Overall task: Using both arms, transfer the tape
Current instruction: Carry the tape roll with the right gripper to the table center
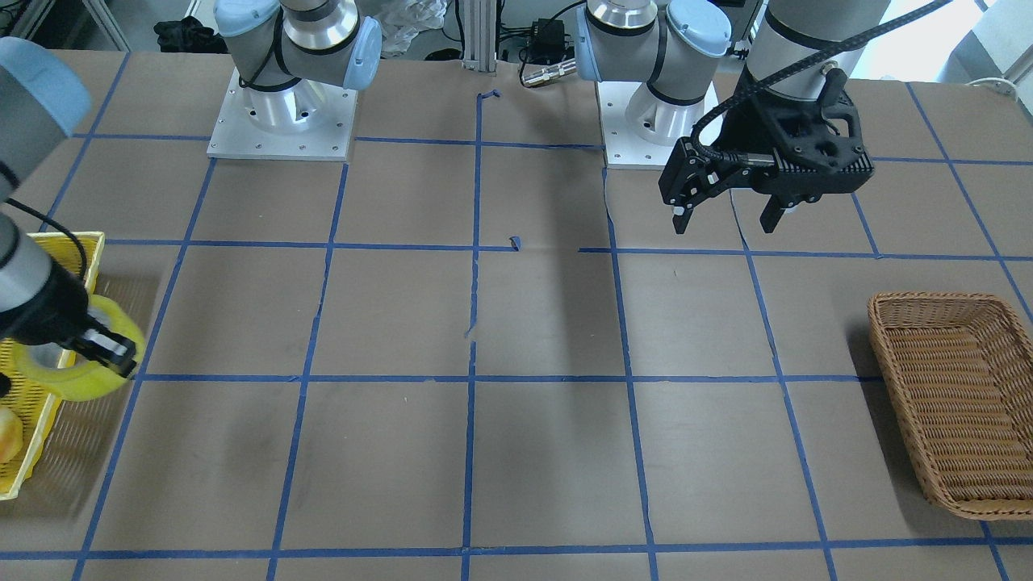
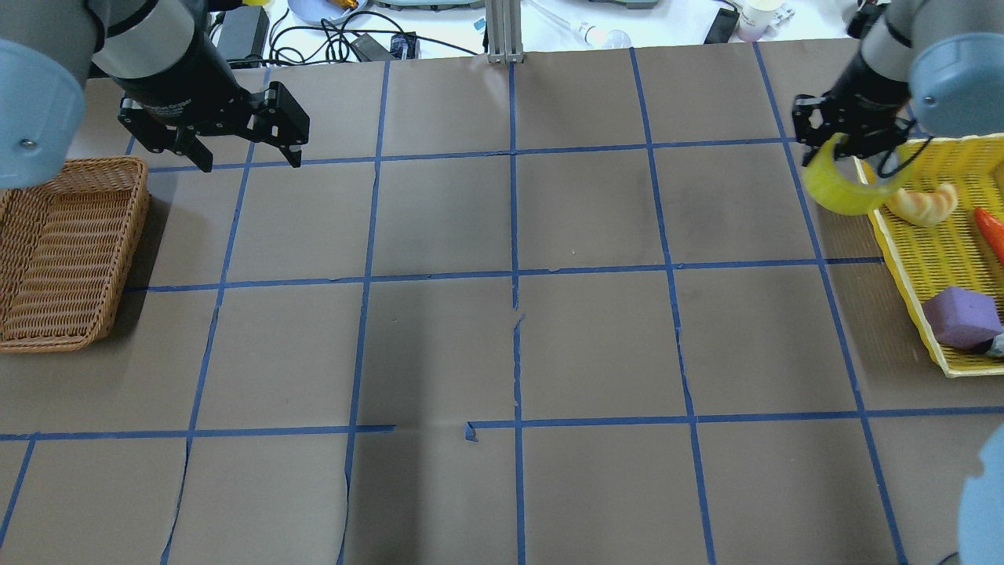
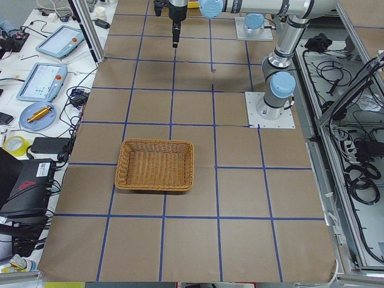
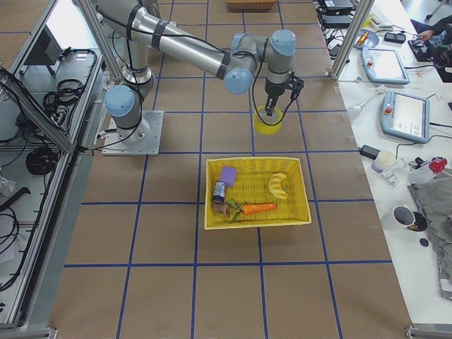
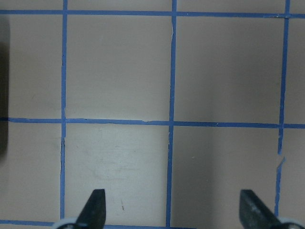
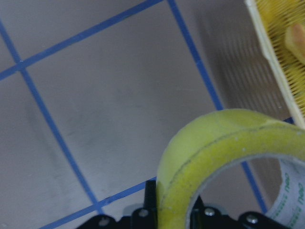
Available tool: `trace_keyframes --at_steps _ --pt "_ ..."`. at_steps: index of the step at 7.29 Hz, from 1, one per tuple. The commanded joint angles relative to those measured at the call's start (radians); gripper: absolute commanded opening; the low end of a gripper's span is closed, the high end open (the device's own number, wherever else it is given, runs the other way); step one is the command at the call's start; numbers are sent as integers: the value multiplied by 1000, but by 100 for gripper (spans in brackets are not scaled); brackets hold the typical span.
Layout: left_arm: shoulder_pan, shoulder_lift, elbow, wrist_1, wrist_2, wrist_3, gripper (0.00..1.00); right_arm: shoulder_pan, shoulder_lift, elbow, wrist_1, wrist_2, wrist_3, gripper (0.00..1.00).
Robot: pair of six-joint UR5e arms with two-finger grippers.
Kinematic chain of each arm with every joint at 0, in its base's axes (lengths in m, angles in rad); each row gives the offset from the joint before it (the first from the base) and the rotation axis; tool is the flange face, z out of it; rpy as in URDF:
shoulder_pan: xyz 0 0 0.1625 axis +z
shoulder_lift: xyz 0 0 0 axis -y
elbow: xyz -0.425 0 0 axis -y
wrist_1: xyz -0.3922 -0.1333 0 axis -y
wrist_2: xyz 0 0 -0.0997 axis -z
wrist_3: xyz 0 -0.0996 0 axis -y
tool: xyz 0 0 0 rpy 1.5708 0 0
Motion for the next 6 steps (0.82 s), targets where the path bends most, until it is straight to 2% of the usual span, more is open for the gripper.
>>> trace_keyframes --at_steps 1,3,5,6 --pt "1 0 1 0 1 2 100 243 95 -18 -134 8 340 0" --pt "1 0 -1 0 1 3 100 378 235 -39 -292 11 570 0" --pt "1 0 -1 0 1 3 100 463 312 -119 -304 13 727 0" --pt "1 0 -1 0 1 3 100 488 336 -140 -305 42 787 0"
